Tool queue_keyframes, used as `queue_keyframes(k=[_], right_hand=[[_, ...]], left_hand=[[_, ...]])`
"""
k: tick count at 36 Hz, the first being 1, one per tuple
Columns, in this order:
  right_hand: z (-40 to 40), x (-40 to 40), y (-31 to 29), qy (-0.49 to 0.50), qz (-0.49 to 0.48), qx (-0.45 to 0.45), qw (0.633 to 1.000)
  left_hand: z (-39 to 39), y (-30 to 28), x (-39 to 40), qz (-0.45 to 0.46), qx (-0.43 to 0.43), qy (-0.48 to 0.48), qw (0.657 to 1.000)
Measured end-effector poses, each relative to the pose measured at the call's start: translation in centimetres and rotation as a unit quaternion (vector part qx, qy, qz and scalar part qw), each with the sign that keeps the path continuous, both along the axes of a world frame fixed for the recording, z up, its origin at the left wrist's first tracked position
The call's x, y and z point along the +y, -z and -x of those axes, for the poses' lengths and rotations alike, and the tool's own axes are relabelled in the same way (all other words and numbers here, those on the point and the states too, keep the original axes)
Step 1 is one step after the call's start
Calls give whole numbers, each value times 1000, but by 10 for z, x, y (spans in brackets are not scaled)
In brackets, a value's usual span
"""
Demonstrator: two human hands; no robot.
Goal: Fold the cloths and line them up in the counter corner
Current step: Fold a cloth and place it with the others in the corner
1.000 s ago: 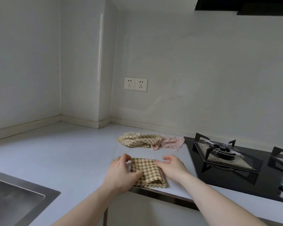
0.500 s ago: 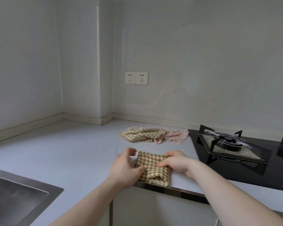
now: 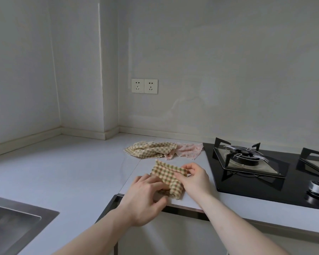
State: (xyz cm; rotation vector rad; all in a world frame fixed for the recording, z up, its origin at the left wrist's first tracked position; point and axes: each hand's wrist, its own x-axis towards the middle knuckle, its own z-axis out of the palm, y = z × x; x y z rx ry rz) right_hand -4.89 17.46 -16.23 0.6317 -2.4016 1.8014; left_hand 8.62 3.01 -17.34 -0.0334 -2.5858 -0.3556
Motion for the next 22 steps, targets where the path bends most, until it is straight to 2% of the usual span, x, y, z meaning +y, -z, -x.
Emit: queue_keyframes(k=[6,13,18,22], right_hand=[[-2,-1,2,-5,-14,69,998],[-3,-4,4,-14,-96,158,983],[-5,-4,6,-35,-106,221,969],[-6,-5,8,-39,-123,228,965]], left_hand=[[2,2,-2,-7,-25,-22,999],[2,3,0,29,-55,-48,997],[1,1,1,58,-59,-74,994],[1,1,-2,40,-46,-63,996]])
